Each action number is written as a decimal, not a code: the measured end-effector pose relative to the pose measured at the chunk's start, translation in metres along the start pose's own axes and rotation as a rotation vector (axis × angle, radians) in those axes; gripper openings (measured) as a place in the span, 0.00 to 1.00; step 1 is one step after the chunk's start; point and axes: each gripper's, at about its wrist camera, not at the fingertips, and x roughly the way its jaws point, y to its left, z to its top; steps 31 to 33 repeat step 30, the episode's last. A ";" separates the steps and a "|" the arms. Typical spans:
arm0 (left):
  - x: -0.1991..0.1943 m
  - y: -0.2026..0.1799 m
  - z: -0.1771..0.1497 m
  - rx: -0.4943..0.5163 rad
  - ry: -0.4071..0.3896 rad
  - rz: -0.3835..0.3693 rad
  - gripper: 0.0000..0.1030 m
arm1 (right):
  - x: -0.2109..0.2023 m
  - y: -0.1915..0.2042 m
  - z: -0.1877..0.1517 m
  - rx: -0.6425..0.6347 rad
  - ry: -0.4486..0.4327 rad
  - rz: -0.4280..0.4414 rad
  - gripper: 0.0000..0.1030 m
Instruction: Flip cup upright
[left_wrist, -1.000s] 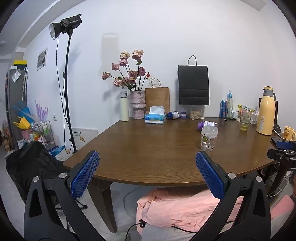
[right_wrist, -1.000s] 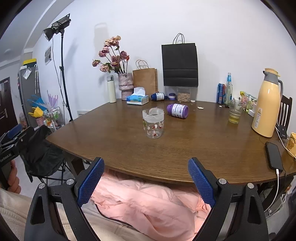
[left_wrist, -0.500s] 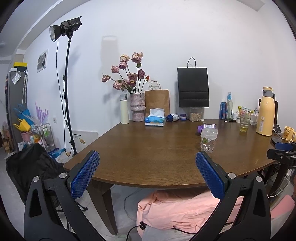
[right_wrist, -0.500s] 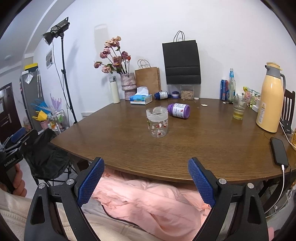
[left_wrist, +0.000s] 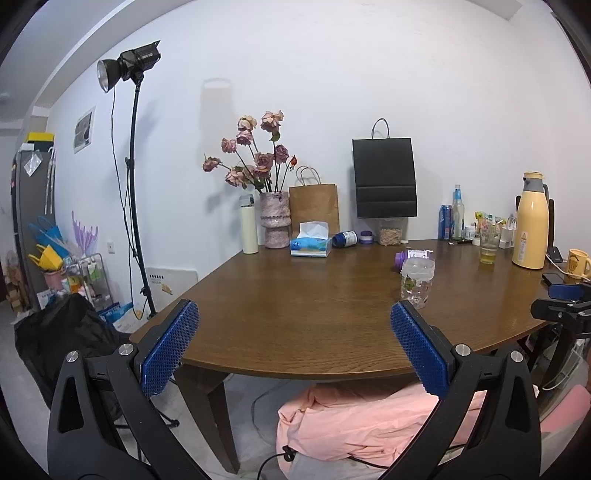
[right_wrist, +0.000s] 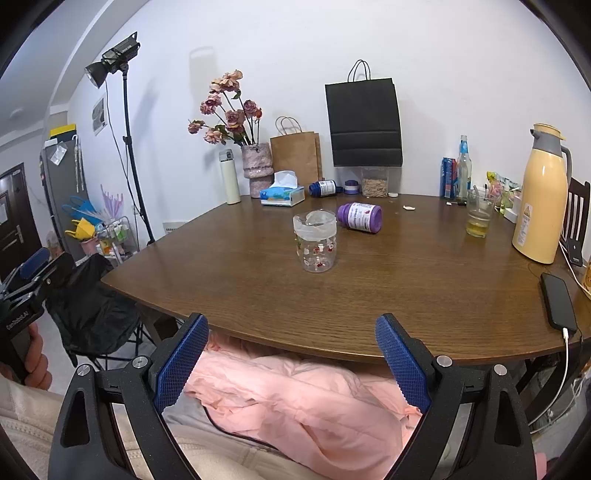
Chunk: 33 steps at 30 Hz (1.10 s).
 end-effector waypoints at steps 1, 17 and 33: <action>-0.001 0.000 0.000 0.002 -0.004 0.002 1.00 | 0.000 0.000 0.000 0.000 0.000 -0.001 0.92; 0.001 0.000 0.001 -0.001 0.000 0.012 1.00 | 0.004 0.004 -0.003 -0.015 0.012 -0.001 0.92; 0.001 -0.001 -0.001 0.000 0.000 0.014 1.00 | 0.008 0.003 -0.005 -0.017 0.026 -0.006 0.92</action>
